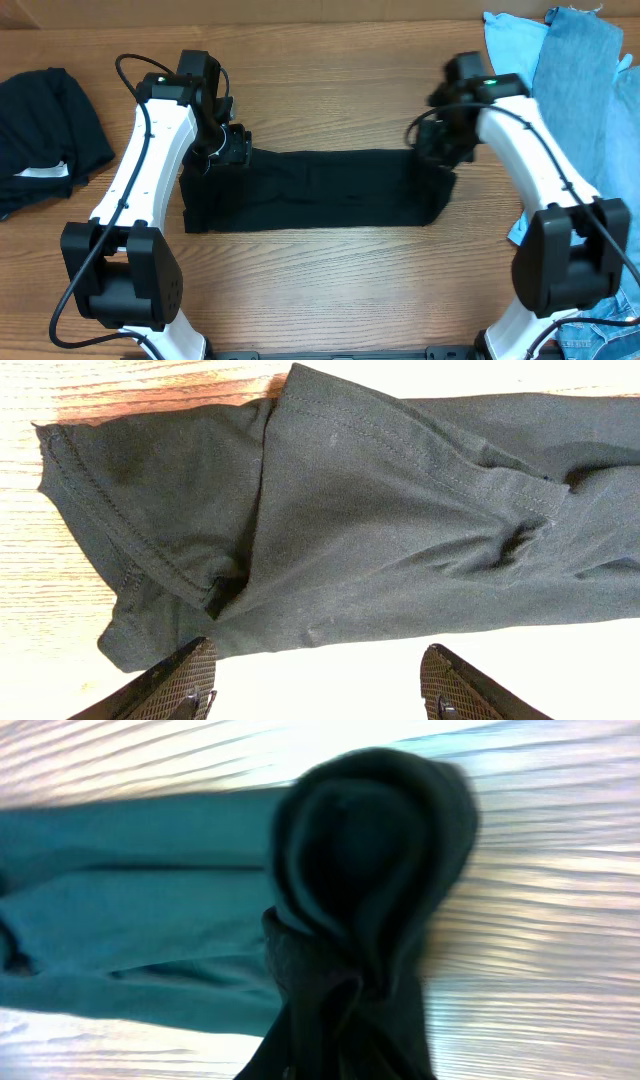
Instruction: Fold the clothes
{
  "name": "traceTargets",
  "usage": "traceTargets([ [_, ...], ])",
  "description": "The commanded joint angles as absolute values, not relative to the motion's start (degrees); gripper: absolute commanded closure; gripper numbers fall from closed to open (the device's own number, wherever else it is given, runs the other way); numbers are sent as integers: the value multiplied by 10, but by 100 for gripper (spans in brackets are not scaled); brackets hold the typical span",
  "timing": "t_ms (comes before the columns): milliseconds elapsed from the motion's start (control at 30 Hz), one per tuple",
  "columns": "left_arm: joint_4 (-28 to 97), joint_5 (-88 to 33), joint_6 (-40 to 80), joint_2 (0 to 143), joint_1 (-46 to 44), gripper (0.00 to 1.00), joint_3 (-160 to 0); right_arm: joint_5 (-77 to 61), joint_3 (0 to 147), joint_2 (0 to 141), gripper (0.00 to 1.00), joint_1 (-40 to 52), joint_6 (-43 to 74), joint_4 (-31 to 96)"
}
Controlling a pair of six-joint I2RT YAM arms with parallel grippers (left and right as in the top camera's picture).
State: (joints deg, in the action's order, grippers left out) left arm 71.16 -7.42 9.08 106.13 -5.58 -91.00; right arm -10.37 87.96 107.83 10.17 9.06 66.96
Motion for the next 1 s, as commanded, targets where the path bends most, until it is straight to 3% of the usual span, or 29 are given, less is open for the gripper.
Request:
traceTargets([
  [0, 713, -71, 103, 1051, -54, 31, -910, -90, 892, 1064, 96, 158, 127, 650],
  [367, 719, -75, 103, 1051, -54, 31, -910, -91, 892, 1066, 96, 254, 166, 583],
  [533, 717, -75, 103, 1051, -54, 30, -910, -108, 892, 1066, 83, 259, 161, 583],
  [667, 717, -75, 103, 1051, -53, 30, -910, -185, 892, 1066, 66, 259, 106, 583],
  [833, 713, -75, 103, 1051, -53, 29, -910, -195, 892, 1066, 60, 259, 70, 589],
  [967, 716, -74, 103, 1051, -53, 29, -910, -127, 892, 1066, 58, 256, 73, 584],
])
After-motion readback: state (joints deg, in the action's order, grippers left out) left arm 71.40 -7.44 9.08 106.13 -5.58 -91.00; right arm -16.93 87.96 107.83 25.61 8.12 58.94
